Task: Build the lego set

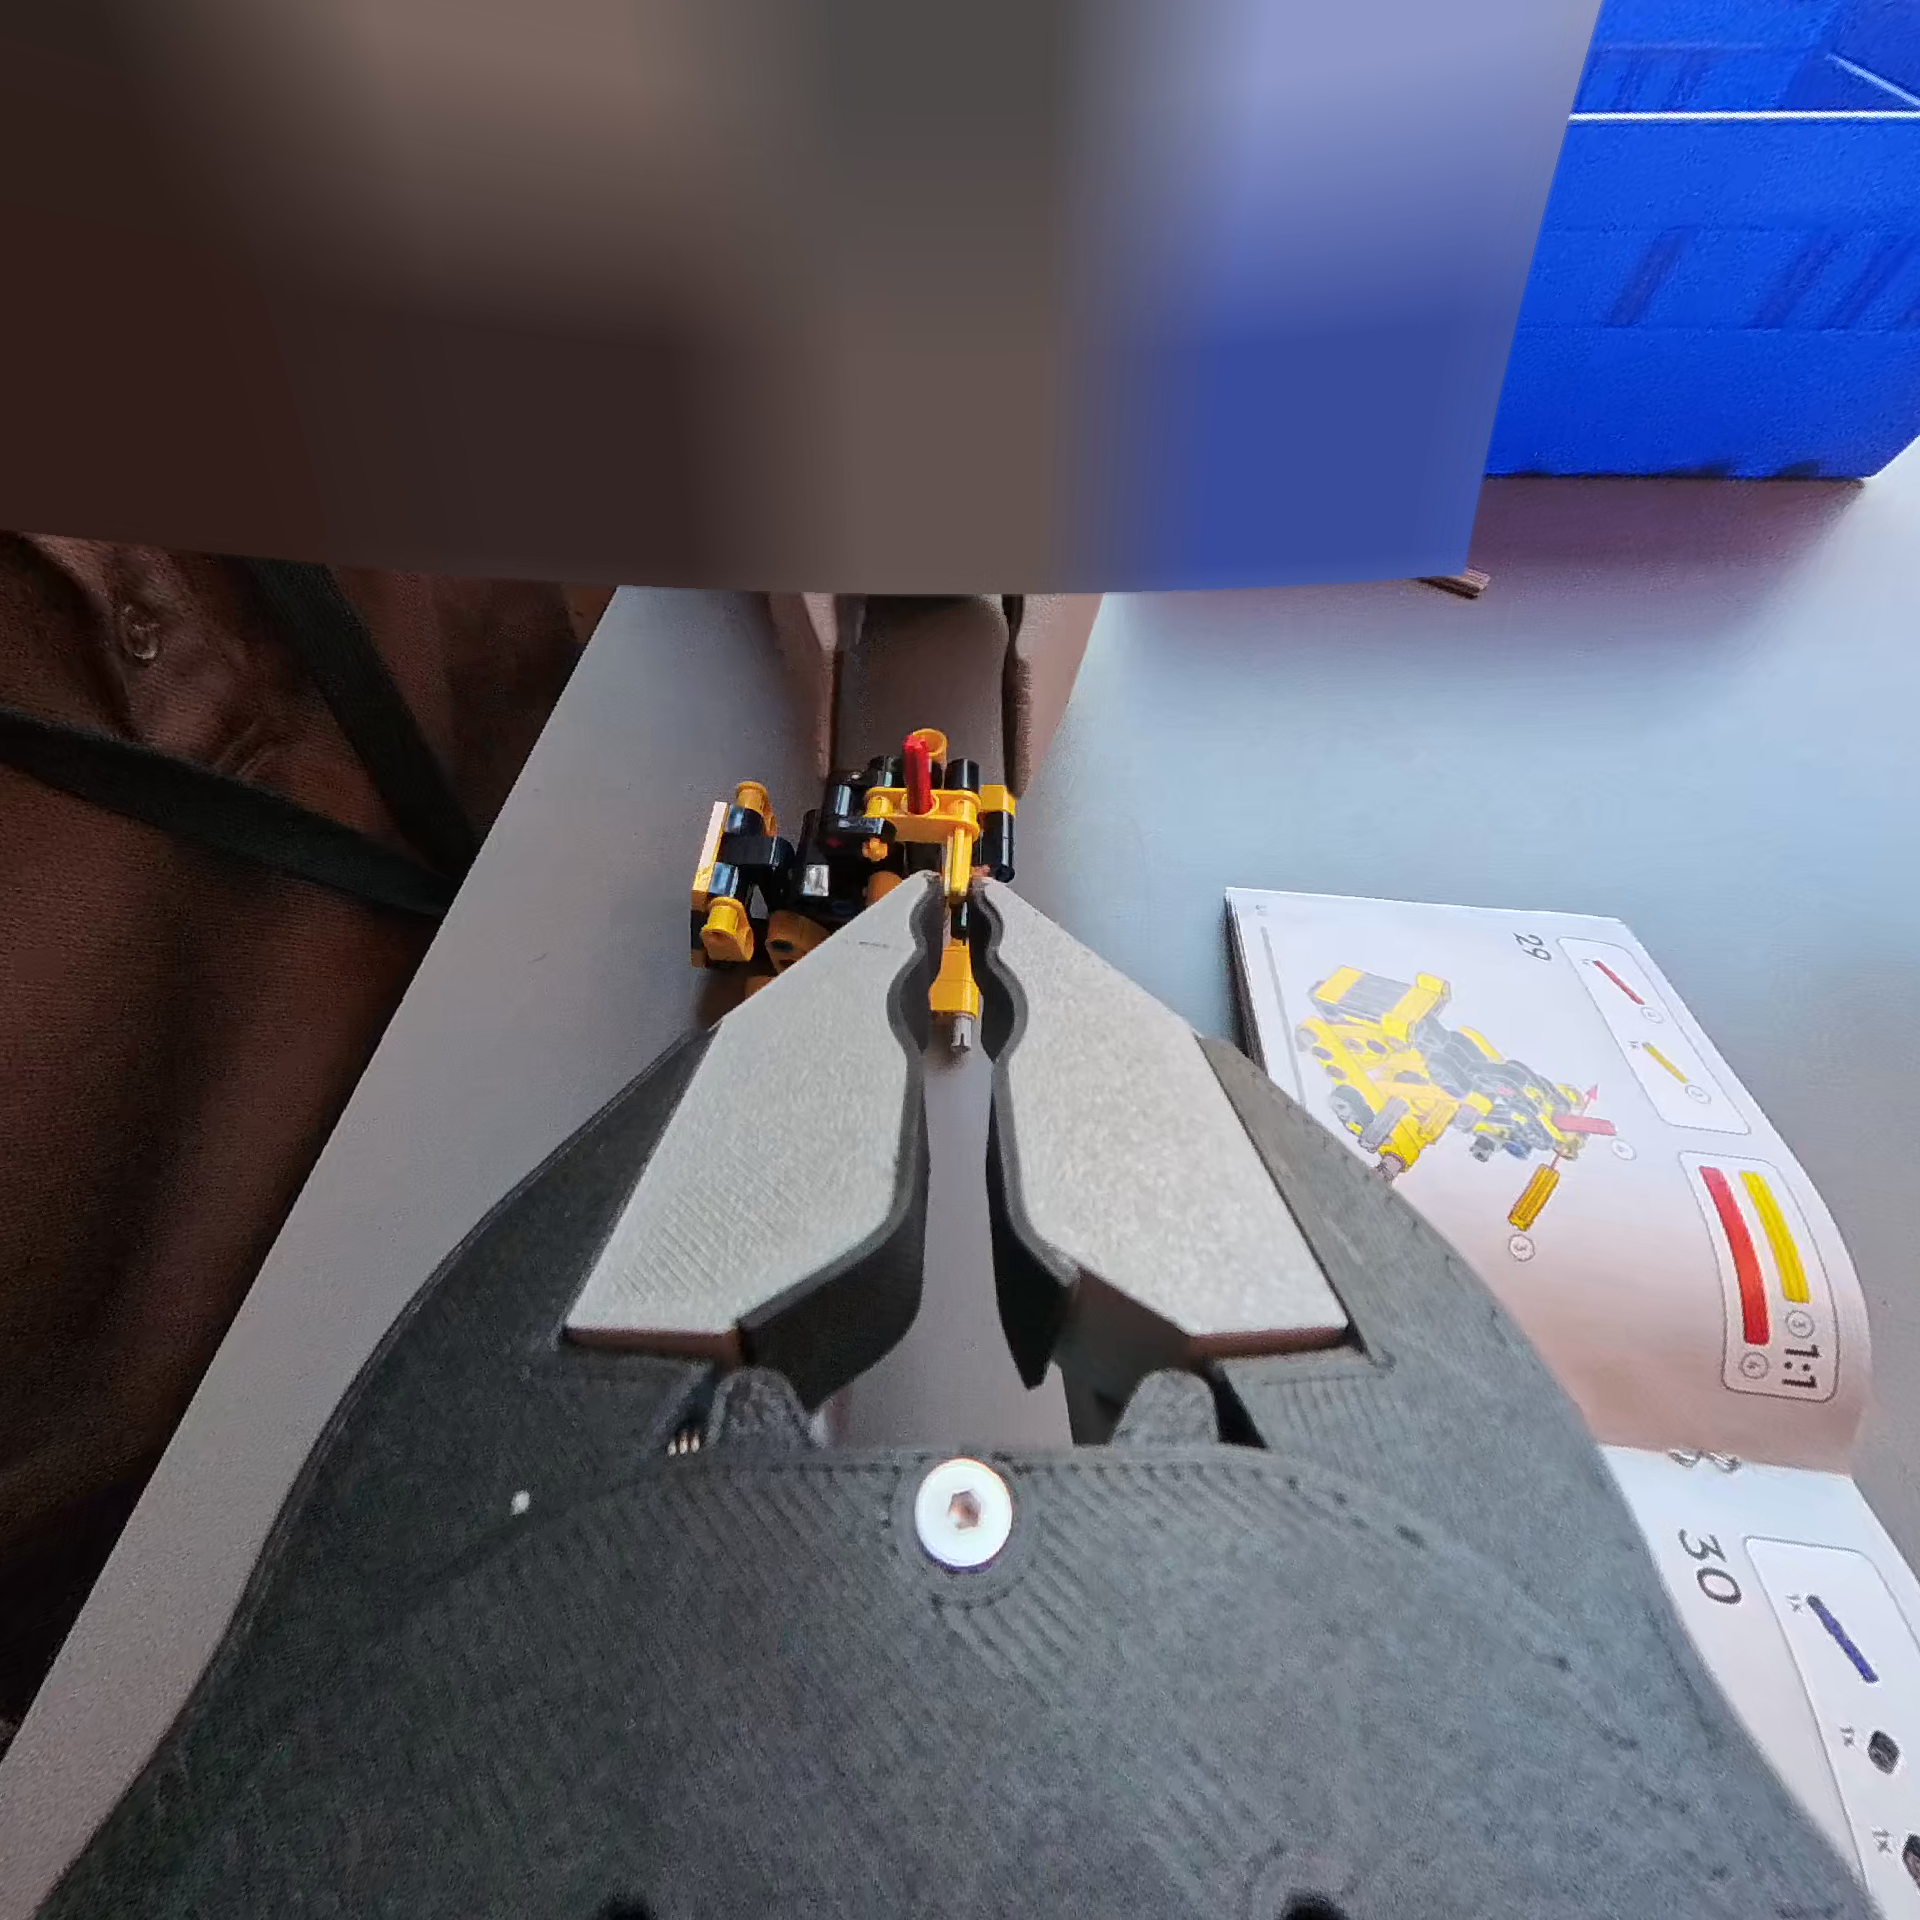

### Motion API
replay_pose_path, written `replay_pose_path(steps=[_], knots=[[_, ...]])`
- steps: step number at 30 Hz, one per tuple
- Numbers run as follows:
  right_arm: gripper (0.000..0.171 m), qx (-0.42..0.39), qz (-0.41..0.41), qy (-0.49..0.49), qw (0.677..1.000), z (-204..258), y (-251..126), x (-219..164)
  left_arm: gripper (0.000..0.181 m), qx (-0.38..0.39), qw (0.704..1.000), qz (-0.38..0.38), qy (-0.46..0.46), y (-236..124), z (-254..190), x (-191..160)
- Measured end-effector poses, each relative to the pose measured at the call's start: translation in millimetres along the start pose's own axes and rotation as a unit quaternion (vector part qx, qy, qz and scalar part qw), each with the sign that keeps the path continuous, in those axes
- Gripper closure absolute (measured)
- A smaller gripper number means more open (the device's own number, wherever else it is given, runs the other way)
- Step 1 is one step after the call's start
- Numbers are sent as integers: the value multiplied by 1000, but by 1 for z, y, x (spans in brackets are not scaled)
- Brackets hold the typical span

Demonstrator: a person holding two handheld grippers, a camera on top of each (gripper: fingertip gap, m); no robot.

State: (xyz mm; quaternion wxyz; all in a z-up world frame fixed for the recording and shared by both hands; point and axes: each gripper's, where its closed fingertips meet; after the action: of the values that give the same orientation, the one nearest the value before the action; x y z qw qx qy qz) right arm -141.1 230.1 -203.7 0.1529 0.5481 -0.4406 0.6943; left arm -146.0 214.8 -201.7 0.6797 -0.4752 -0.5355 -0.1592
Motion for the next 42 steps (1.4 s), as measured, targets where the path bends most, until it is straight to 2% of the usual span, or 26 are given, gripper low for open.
replay_pose_path(steps=[4, 6, 13, 15, 19, 25, 33, 35, 37, 42], knots=[[170, -2, 0, 9, 1000, -1, -1, -1, 156, 56, 996, -7, 70, -2, -2, 4], [170, 0, -2, 9, 1000, -1, -2, -1, 158, 53, 995, -14, 82, -4, -7, 3], [171, 4, -3, 10, 1000, 0, -2, -1, 143, 18, 999, -19, 28, -2, -8, 1], [170, 3, -3, 9, 1000, 0, -2, -1, 147, 25, 999, -11, 36, -1, -8, -1], [170, 6, -3, 5, 1000, 2, -1, 0, 170, 53, 997, -9, 49, -1, -4, -1], [171, 3, -2, -2, 1000, 1, -1, 0, 171, 61, 998, -8, 33, -2, 0, -1], [170, 3, -3, -3, 1000, 1, -2, -1, 166, -14, 998, -43, -44, -10, -1, 5], [170, 2, -2, -6, 1000, 2, -1, -1, 165, -9, 999, -31, -35, -7, -2, 3], [170, 3, -2, -7, 1000, 2, -1, 0, 177, -2, 1000, -20, -18, -4, -3, 1], [170, 3, -2, -6, 1000, 1, -2, -1, 177, -1, 1000, -22, -19, -4, -1, 1]])
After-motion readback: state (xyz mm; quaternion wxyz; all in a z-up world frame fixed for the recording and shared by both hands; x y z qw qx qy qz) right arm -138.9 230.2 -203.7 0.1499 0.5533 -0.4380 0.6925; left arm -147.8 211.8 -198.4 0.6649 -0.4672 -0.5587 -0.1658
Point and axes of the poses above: each gripper's, where its closed fingertips meet, y out along the fingers, x out of its top, z = x × y across the jaws, and after that the axes turned 2 degrees about z, right-handed
